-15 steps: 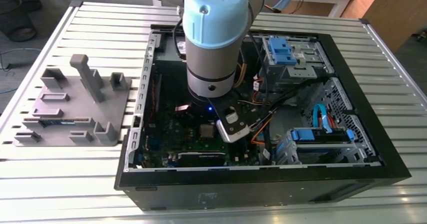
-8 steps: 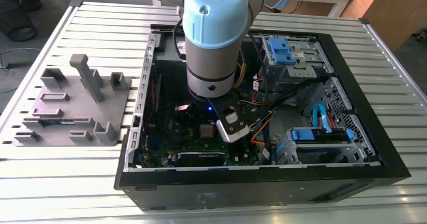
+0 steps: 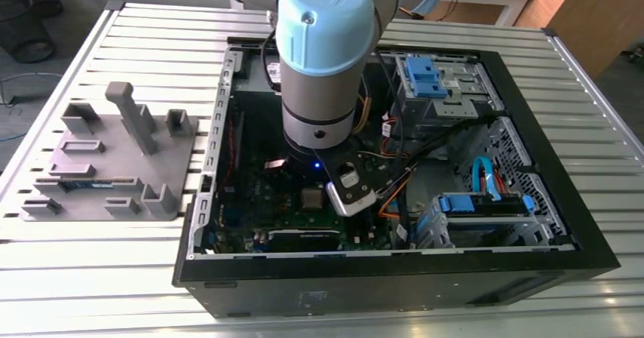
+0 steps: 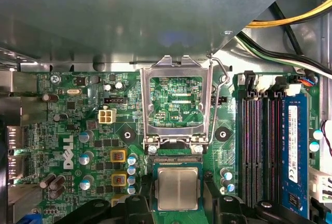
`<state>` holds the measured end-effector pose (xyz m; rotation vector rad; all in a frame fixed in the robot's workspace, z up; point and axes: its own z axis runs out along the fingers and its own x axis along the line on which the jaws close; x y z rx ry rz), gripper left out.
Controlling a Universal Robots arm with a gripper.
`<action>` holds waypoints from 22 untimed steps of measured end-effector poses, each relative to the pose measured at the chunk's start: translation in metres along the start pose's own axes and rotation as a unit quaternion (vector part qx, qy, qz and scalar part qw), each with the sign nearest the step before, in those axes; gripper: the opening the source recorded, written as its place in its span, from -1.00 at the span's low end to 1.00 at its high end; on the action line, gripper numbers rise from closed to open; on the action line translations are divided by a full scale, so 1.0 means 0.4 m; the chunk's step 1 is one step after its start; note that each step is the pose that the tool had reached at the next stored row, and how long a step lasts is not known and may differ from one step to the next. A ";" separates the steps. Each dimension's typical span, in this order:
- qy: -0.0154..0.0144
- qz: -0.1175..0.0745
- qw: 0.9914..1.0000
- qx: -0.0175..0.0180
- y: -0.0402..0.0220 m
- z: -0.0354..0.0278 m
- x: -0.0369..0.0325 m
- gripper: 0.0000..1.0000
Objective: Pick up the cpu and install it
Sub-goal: 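Place the cpu into insertion slot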
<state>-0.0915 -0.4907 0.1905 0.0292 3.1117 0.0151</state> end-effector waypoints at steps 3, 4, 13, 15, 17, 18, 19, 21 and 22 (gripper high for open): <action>0.000 0.000 1.000 0.000 0.000 0.001 0.000 -0.06; 0.000 0.000 1.000 0.000 0.000 0.001 0.000 -0.06; 0.000 0.000 1.000 0.000 0.000 0.002 0.000 0.08; 0.000 0.000 1.000 0.000 0.000 0.002 0.000 0.08; 0.000 0.000 1.000 0.000 0.000 0.001 0.000 0.08; 0.000 0.000 1.000 0.000 0.000 -0.001 0.000 0.08; 0.000 0.000 1.000 0.000 0.000 -0.003 0.000 0.08; 0.000 0.000 1.000 0.000 0.000 -0.003 0.000 0.08; 0.000 0.000 1.000 0.000 0.000 -0.003 0.000 0.08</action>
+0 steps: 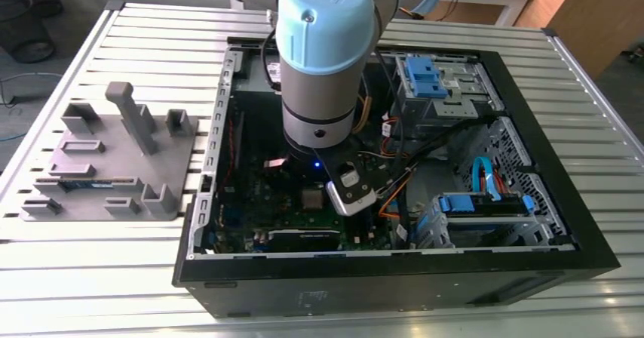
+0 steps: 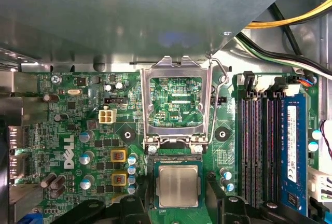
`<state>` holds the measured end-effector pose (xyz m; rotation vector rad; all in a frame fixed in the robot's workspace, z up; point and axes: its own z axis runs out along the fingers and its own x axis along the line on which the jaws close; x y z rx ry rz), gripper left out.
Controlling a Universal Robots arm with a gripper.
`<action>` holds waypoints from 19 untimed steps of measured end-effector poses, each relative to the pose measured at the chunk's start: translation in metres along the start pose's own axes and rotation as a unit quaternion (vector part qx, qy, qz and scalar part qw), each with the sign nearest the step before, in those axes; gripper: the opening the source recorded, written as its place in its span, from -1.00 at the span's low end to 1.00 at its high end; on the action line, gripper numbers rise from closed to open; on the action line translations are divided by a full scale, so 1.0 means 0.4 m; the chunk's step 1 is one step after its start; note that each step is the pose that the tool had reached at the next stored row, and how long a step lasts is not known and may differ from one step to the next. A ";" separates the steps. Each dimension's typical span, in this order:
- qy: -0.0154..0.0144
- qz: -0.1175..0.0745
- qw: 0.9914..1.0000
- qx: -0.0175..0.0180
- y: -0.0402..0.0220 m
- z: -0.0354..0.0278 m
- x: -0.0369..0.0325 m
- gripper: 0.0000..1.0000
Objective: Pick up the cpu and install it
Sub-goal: 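Place the cpu into insertion slot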
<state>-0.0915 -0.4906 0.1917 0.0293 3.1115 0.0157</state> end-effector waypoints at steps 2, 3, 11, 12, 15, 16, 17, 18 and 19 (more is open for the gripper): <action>0.000 0.000 1.000 0.000 0.000 -0.001 0.000 0.08; 0.000 0.000 1.000 0.000 0.000 -0.001 0.000 0.08; 0.000 0.000 1.000 0.000 0.000 -0.002 0.000 -0.08; 0.000 0.000 1.000 0.000 0.000 -0.001 0.000 -0.08; 0.000 0.000 1.000 0.000 0.000 0.000 0.000 -0.08; 0.000 0.000 1.000 0.000 0.000 0.000 0.000 -0.08; 0.000 0.000 1.000 0.000 0.000 0.000 0.000 -0.08; 0.000 0.000 1.000 0.000 0.000 0.000 0.000 -0.08; 0.000 0.000 1.000 0.000 0.000 0.000 0.000 -0.08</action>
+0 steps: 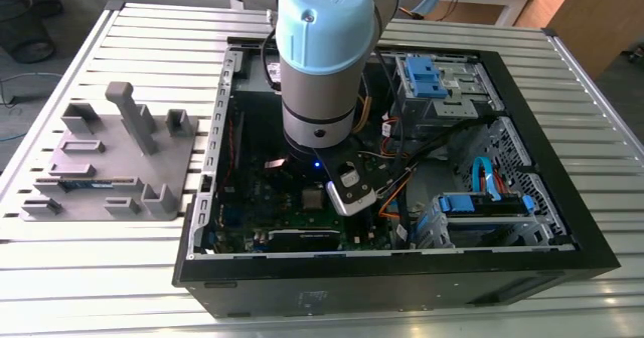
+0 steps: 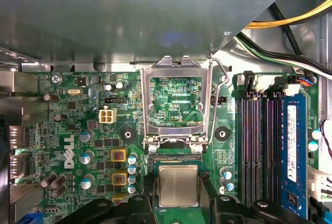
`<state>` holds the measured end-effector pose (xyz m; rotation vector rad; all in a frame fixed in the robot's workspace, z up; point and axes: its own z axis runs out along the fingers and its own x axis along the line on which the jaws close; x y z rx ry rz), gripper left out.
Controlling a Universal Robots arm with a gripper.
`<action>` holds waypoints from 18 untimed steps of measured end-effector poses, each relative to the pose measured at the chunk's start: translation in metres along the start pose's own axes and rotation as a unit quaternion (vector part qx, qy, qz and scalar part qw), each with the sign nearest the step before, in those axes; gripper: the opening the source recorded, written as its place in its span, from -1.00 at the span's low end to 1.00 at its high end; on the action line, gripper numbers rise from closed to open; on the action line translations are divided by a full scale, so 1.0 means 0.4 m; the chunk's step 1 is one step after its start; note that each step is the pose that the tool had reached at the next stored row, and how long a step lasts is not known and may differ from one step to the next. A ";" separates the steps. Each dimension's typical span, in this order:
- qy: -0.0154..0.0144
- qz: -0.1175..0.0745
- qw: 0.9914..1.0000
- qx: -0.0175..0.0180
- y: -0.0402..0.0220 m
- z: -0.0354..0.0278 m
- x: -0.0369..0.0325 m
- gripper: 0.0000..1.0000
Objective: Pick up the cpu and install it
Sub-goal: 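Place the cpu into insertion slot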
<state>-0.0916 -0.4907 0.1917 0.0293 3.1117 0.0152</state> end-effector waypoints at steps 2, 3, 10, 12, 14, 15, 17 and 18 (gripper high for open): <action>0.000 0.000 1.000 0.000 0.000 0.000 0.000 -0.08; 0.000 0.000 1.000 0.000 0.000 0.000 0.000 -0.11; 0.000 0.000 1.000 0.000 0.000 0.000 0.000 -0.22; 0.000 0.000 1.000 0.000 0.000 0.000 0.000 -0.23; 0.000 0.000 1.000 0.000 0.000 0.000 0.000 -0.23; 0.000 0.000 1.000 -0.001 0.000 -0.001 0.000 -0.23; 0.000 0.000 1.000 -0.002 0.000 -0.006 0.000 -0.23; 0.000 0.000 1.000 -0.002 0.000 -0.010 0.000 -0.23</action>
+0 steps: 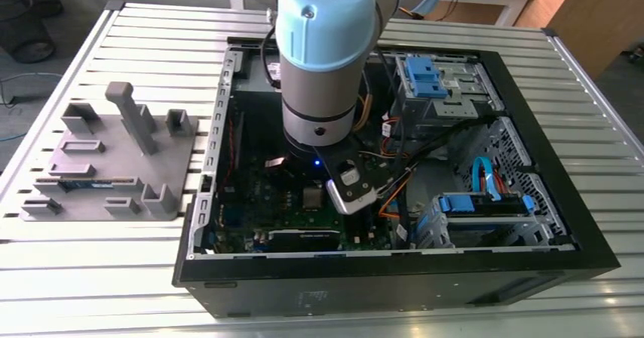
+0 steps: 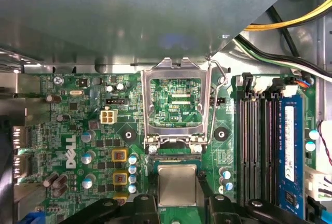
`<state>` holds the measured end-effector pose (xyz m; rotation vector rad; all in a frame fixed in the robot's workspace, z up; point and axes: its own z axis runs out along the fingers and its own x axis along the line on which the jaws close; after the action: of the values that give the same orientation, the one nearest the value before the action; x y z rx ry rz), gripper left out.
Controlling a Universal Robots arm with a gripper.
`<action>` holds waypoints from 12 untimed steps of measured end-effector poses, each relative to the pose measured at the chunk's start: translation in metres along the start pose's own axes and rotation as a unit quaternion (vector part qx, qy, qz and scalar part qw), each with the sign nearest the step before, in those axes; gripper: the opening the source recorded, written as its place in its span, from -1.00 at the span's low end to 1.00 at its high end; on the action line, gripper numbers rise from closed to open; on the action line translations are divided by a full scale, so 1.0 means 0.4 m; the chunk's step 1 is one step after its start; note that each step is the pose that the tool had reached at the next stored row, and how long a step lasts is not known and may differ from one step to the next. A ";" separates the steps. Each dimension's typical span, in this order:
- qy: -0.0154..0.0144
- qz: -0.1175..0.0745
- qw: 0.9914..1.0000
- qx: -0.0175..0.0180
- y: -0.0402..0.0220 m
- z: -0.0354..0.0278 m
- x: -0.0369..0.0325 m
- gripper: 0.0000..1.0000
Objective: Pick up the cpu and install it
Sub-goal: 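Place the cpu into insertion slot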
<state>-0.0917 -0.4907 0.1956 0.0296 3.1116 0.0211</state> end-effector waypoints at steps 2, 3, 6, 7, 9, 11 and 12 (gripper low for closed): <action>0.000 0.000 1.000 -0.001 0.000 -0.002 0.000 -0.23; 0.000 0.000 1.000 -0.001 0.000 -0.002 0.000 -0.23; 0.000 0.000 1.000 -0.011 0.000 -0.001 0.000 -0.23; 0.000 0.000 1.000 -0.011 0.000 -0.001 0.000 -0.23; 0.000 0.000 1.000 -0.010 0.000 -0.001 0.000 -0.23; 0.000 0.000 1.000 -0.004 0.000 -0.001 0.000 -0.23; 0.000 0.000 1.000 0.000 0.000 -0.001 0.000 -0.23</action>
<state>-0.0916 -0.4907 0.1958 0.0294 3.1116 0.0223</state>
